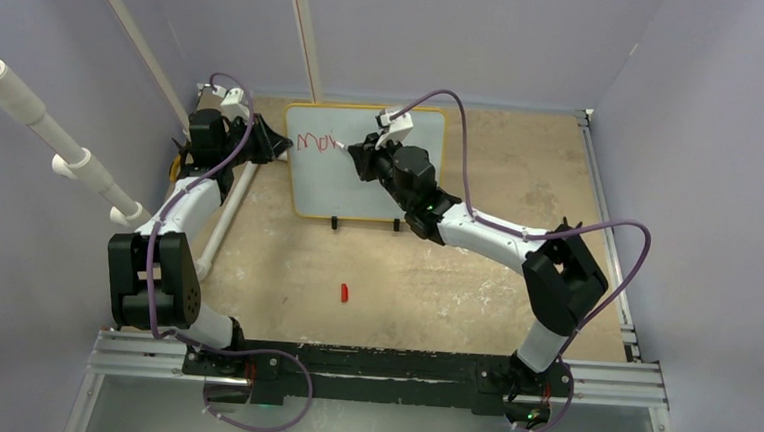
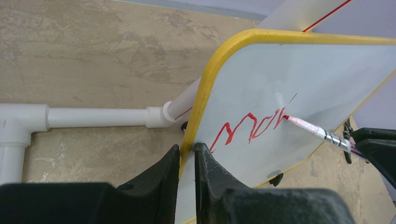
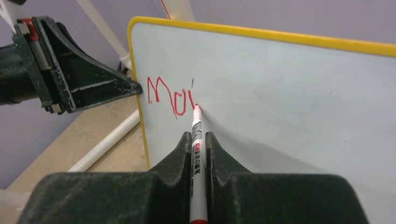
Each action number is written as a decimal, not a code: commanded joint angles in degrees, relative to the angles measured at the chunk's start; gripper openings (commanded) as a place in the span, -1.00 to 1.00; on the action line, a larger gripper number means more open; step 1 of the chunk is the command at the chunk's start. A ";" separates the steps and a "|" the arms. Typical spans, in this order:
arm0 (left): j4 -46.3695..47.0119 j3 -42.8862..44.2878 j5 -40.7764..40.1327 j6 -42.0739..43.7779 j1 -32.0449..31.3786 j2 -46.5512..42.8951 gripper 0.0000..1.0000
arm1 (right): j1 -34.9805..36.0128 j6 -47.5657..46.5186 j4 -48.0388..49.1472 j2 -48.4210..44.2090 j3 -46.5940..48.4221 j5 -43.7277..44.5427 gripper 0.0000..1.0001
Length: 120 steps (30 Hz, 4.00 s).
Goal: Write a sentence on the whiteboard
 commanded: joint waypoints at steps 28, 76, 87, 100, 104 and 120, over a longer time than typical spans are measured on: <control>1.31 0.63 0.45 -0.26 -0.03 -0.20 -0.70 | -0.49 -3.29 3.38 -2.16 0.36 -1.01 -1.00; 1.18 0.69 0.15 -0.08 0.02 -0.11 -0.70 | -0.49 -2.21 0.08 -3.41 0.71 6.04 -1.00; 1.19 0.73 0.36 -0.19 0.01 -0.11 -0.70 | -0.49 -3.10 1.07 -1.61 2.46 4.21 -1.00; 1.16 0.63 0.36 -0.17 -0.03 -0.19 -0.70 | -0.44 -3.45 0.91 -0.69 1.50 2.54 -1.00; 1.14 0.65 0.36 -0.17 -0.03 -0.35 -0.70 | -0.49 -3.04 1.05 -1.14 -0.02 2.66 -1.00; 1.33 0.46 0.54 -0.47 -0.02 -0.71 -0.70 | -0.49 -0.96 0.42 -2.48 -3.79 4.31 -1.00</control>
